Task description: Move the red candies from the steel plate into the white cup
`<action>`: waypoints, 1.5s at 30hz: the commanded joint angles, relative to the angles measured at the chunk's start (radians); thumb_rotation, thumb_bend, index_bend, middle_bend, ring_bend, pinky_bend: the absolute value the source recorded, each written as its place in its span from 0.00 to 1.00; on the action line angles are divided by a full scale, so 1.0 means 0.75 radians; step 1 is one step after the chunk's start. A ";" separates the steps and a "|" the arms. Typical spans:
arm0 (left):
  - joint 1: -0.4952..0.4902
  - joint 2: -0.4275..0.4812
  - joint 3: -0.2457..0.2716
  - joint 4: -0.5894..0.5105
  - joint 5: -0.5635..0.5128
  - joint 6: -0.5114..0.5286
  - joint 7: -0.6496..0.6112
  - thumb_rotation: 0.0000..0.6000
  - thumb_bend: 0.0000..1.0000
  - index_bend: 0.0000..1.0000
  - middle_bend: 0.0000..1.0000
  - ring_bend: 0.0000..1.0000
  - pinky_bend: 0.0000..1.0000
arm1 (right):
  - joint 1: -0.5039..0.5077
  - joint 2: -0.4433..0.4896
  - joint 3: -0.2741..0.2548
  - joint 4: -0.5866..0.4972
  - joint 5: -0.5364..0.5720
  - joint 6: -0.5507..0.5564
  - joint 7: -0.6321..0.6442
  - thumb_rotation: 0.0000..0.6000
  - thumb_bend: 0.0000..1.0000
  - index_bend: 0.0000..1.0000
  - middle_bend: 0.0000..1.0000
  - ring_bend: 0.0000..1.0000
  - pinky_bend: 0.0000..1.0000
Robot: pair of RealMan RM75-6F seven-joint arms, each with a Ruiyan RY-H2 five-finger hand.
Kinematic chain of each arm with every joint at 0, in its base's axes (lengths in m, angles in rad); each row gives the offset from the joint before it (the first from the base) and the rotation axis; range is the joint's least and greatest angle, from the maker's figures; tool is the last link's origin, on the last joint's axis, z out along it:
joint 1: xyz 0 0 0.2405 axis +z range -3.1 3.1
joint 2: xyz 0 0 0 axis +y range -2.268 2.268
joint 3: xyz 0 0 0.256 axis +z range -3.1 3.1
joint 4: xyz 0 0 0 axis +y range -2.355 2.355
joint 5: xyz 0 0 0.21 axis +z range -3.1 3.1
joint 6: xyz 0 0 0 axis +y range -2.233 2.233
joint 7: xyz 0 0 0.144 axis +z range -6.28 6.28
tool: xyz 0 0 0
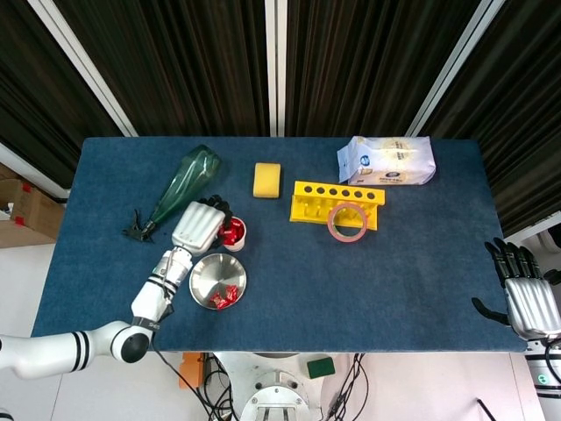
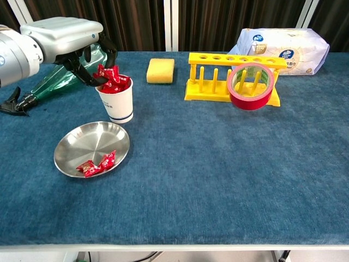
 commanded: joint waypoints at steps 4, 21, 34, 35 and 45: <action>-0.013 -0.009 0.000 0.026 -0.020 0.013 -0.018 1.00 0.37 0.59 0.36 0.24 0.41 | 0.000 0.000 0.002 0.001 0.004 -0.003 0.000 1.00 0.20 0.00 0.00 0.00 0.00; -0.024 0.008 0.043 0.022 -0.035 0.038 -0.021 1.00 0.37 0.41 0.33 0.24 0.41 | 0.003 -0.005 0.003 0.000 0.009 -0.010 -0.013 1.00 0.20 0.00 0.00 0.00 0.00; 0.201 0.264 0.139 -0.251 0.212 0.365 -0.144 1.00 0.36 0.38 0.32 0.23 0.41 | 0.000 -0.003 0.004 0.000 0.011 -0.006 -0.007 1.00 0.20 0.00 0.00 0.00 0.00; 0.237 0.289 0.162 -0.262 0.246 0.401 -0.176 1.00 0.34 0.38 0.32 0.23 0.40 | 0.000 -0.003 0.004 -0.001 0.011 -0.007 -0.009 1.00 0.20 0.00 0.00 0.00 0.00; 0.571 0.476 0.426 -0.106 0.527 0.638 -0.518 0.98 0.18 0.24 0.12 0.00 0.21 | -0.006 -0.025 0.010 -0.002 0.018 0.012 -0.084 1.00 0.20 0.00 0.00 0.00 0.00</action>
